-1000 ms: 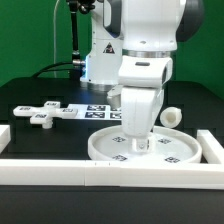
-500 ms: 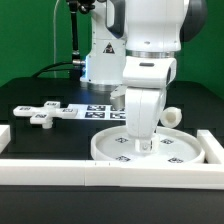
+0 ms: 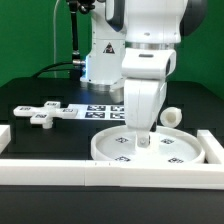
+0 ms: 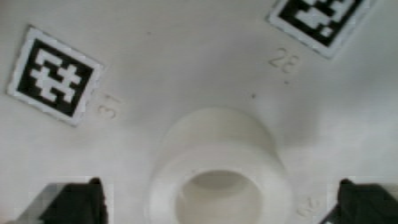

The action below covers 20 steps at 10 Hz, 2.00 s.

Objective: Assemble round table

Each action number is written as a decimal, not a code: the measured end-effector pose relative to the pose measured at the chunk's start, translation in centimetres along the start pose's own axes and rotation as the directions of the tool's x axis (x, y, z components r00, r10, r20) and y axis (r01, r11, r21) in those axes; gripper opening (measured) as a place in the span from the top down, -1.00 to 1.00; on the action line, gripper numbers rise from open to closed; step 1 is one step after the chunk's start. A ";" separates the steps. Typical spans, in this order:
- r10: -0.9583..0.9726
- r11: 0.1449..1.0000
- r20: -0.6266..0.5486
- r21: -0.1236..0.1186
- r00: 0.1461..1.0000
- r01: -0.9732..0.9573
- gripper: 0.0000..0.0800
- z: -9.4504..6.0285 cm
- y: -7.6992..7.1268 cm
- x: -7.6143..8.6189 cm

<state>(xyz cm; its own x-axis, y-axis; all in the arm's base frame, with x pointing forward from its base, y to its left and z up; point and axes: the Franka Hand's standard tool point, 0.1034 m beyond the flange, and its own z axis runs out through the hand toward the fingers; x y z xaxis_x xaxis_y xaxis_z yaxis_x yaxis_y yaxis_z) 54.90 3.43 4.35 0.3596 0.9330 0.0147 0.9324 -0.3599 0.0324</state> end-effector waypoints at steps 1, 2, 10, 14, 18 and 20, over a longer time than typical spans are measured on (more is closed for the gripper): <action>0.053 0.999 0.008 0.000 0.999 -0.053 -0.62 -0.9 -1.1 -0.8; 0.100 0.995 0.010 -0.003 0.995 -0.100 -0.62 -1.5 -2.2 -1.4; 0.407 0.913 -0.052 -0.022 0.912 -0.408 -0.62 -1.6 -7.2 -1.1; 0.853 0.522 -0.052 0.046 0.520 -0.852 -0.62 -1.6 -8.0 -0.7; 0.968 0.251 -0.029 0.083 0.249 -0.965 -0.62 -1.2 -9.0 0.3; 0.987 0.163 -0.019 0.093 0.162 -0.982 -0.62 -1.2 -9.1 0.5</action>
Offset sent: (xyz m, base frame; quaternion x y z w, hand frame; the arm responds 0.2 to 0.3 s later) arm -0.0643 0.0054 0.0195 -0.0587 0.0481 0.1748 0.9817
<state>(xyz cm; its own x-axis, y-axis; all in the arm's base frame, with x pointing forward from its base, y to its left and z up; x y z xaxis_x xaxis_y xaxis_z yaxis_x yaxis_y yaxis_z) 46.59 7.14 5.22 0.9776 -0.2038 0.0532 -0.1977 -0.9749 -0.1019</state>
